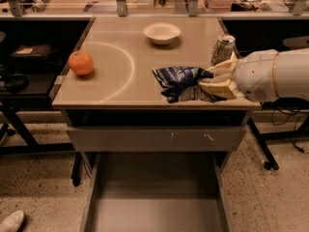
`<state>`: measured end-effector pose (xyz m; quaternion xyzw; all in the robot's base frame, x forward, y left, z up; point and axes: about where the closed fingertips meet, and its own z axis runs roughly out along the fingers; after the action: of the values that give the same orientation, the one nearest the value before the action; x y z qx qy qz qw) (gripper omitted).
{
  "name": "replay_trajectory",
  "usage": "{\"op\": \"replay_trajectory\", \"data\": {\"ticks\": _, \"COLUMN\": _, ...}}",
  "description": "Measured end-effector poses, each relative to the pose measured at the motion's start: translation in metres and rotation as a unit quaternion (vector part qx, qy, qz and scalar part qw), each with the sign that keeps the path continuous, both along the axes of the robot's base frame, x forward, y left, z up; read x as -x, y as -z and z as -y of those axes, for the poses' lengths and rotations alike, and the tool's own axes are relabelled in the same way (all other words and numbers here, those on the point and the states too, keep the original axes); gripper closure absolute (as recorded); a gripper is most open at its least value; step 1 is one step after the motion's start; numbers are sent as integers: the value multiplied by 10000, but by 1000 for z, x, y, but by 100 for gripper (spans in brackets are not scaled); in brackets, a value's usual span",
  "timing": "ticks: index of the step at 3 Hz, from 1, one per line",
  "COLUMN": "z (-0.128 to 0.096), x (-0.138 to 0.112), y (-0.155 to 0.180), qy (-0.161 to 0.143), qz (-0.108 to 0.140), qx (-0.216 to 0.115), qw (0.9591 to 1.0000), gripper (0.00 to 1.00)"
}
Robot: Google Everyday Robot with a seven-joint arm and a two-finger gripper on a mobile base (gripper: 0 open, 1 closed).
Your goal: Place blue chip bag into middle drawer
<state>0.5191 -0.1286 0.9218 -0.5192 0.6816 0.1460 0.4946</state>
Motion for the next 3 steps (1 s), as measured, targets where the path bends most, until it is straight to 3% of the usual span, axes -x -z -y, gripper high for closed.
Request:
{"op": "replay_trajectory", "data": {"ticks": 1, "z": -3, "x": 37, "y": 14, "qy": 138, "qz": -143, "qx": 81, "qw": 9998, "gripper": 100}}
{"op": "replay_trajectory", "data": {"ticks": 3, "z": 14, "x": 103, "y": 147, "qy": 168, "qz": -945, "qx": 448, "qw": 9944, "gripper": 100}}
